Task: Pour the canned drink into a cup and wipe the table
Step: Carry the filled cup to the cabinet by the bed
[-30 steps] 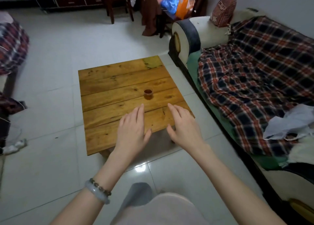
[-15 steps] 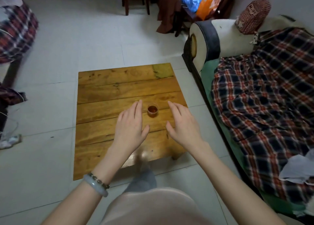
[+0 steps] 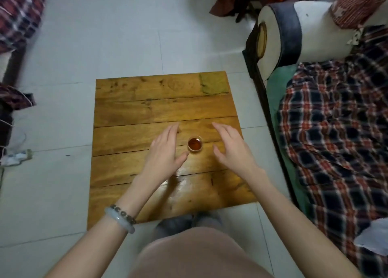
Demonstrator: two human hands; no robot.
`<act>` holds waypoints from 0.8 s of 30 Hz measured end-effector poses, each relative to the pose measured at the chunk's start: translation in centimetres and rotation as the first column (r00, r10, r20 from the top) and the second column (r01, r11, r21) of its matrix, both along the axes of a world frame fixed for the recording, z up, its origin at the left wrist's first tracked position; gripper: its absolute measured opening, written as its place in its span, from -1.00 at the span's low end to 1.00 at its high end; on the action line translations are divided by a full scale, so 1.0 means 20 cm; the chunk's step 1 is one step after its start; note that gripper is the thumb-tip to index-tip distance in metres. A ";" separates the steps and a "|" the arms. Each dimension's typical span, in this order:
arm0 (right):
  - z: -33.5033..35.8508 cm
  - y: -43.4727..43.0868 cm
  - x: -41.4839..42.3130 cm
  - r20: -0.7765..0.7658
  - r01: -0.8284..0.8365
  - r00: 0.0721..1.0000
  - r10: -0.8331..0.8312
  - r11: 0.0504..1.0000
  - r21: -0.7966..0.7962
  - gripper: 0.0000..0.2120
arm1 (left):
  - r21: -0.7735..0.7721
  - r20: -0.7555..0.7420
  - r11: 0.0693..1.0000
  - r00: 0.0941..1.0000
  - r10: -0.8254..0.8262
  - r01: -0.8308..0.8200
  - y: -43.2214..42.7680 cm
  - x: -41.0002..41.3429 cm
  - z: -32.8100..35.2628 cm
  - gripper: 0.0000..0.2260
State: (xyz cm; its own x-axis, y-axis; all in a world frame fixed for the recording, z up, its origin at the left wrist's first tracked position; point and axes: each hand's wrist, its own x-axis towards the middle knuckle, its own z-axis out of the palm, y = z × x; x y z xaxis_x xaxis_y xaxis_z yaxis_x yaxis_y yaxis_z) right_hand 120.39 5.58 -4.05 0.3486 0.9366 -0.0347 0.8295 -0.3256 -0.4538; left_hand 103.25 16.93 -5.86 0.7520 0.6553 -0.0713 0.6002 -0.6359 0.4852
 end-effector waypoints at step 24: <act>-1.32 0.27 0.33 -0.426 0.021 0.891 -0.159 0.950 -0.311 -0.39 | -0.647 -0.014 0.703 0.926 0.377 -0.296 0.09 0.37 -1.28 -0.22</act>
